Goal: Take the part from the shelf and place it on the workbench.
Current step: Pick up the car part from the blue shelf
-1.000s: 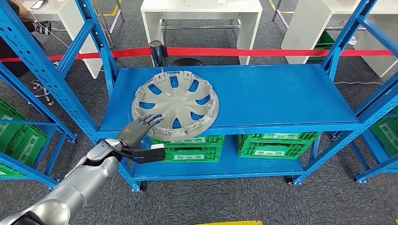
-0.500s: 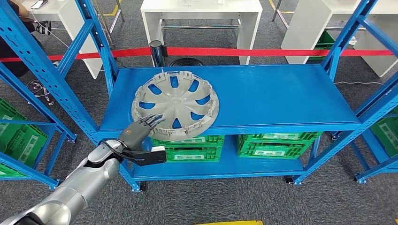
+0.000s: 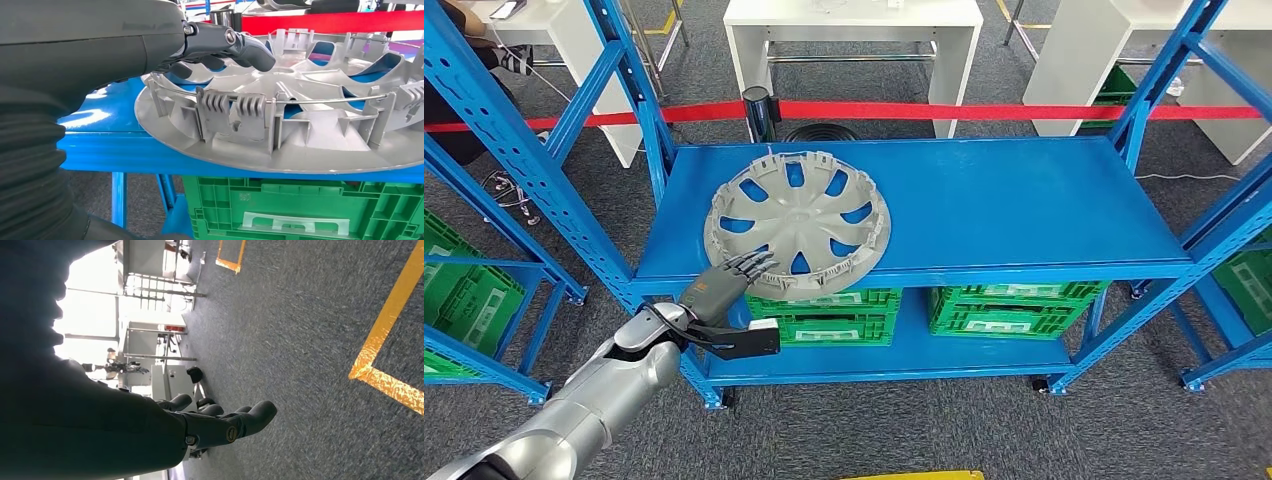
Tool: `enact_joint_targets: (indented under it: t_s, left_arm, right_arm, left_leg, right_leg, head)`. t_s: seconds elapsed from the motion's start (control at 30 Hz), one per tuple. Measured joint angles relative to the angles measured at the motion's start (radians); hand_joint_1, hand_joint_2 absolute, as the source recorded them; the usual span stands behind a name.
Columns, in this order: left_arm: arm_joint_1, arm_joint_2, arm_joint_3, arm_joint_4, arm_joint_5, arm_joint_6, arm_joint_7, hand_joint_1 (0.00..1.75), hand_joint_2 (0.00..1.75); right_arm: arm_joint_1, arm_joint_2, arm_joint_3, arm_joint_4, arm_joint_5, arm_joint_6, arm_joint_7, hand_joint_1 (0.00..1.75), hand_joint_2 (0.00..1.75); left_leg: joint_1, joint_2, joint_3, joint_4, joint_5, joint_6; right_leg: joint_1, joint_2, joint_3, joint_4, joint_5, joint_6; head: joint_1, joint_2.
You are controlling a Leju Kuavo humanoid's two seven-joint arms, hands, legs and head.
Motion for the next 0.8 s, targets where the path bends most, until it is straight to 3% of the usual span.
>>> enact_joint_targets:
  t_s: [0.8]
  left_arm:
    - [0.008,-0.014,-0.024,0.003,0.0,-0.016,-0.003,0.0,1.75]
  right_arm:
    - [0.0,-0.002,-0.006,0.0,-0.002,0.001,0.0,0.0,1.75]
  left_leg:
    - [0.0,0.0,0.0,0.0,0.0,0.0]
  right_leg:
    - [0.0,0.0,0.0,0.0,0.0,0.0]
  head:
    - [0.0,0.0]
